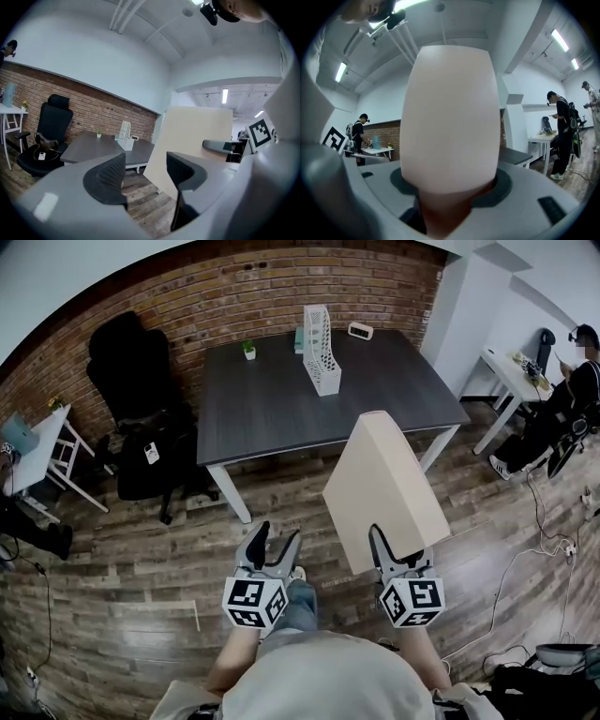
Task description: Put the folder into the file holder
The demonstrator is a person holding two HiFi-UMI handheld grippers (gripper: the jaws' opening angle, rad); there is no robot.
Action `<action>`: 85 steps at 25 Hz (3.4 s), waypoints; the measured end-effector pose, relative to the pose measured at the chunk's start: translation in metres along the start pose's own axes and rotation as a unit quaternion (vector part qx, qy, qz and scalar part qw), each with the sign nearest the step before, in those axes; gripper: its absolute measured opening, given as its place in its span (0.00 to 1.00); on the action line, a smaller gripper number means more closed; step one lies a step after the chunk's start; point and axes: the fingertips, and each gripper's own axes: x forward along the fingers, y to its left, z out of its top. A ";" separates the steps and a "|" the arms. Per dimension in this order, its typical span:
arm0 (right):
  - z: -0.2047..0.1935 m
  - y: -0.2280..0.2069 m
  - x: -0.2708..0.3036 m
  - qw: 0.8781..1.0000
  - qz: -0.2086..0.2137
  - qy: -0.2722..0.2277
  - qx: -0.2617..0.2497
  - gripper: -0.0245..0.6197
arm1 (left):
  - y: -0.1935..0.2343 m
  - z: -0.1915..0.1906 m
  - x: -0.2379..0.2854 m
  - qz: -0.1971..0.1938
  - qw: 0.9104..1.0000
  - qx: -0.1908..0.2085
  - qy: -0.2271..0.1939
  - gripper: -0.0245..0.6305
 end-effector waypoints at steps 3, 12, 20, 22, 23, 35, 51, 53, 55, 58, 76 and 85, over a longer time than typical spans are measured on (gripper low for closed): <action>0.005 -0.010 0.039 1.000 -0.006 0.001 -0.004 0.46 | 0.018 0.006 0.036 -0.011 1.000 0.000 0.009 0.50; 0.027 -0.031 0.146 1.000 -0.027 -0.002 -0.007 0.46 | 0.072 0.044 0.132 -0.033 0.999 0.010 0.017 0.55; 0.037 -0.045 0.219 0.999 -0.049 -0.011 -0.009 0.46 | 0.117 0.061 0.195 -0.050 0.999 0.013 0.018 0.55; 0.040 -0.048 0.235 0.998 -0.053 -0.013 -0.010 0.46 | 0.128 0.064 0.208 -0.051 0.998 0.011 0.019 0.55; 0.041 -0.049 0.243 0.998 -0.055 -0.014 -0.011 0.46 | 0.134 0.066 0.214 -0.052 0.998 0.010 0.020 0.55; 0.058 -0.065 0.302 0.997 -0.072 -0.019 -0.030 0.46 | 0.178 0.066 0.248 -0.051 0.998 0.002 0.040 0.55; 0.093 -0.123 0.430 0.996 -0.059 -0.053 -0.046 0.47 | 0.227 0.088 0.342 -0.012 0.999 0.007 0.030 0.55; 0.094 -0.128 0.448 0.996 -0.052 -0.050 -0.046 0.47 | 0.233 0.095 0.357 -0.006 1.000 0.007 0.027 0.55; 0.095 -0.133 0.465 0.997 -0.044 -0.046 -0.045 0.47 | 0.236 0.101 0.371 -0.001 1.000 0.007 0.024 0.55; 0.095 -0.138 0.489 0.997 -0.033 -0.041 -0.048 0.47 | 0.241 0.106 0.390 0.004 1.000 0.007 0.021 0.55; 0.107 -0.152 0.579 0.998 0.007 -0.037 -0.049 0.47 | 0.256 0.113 0.458 0.024 0.999 0.002 0.029 0.55; 0.115 -0.157 0.621 0.997 0.022 -0.042 -0.057 0.47 | 0.263 0.112 0.476 0.038 0.999 0.001 0.031 0.55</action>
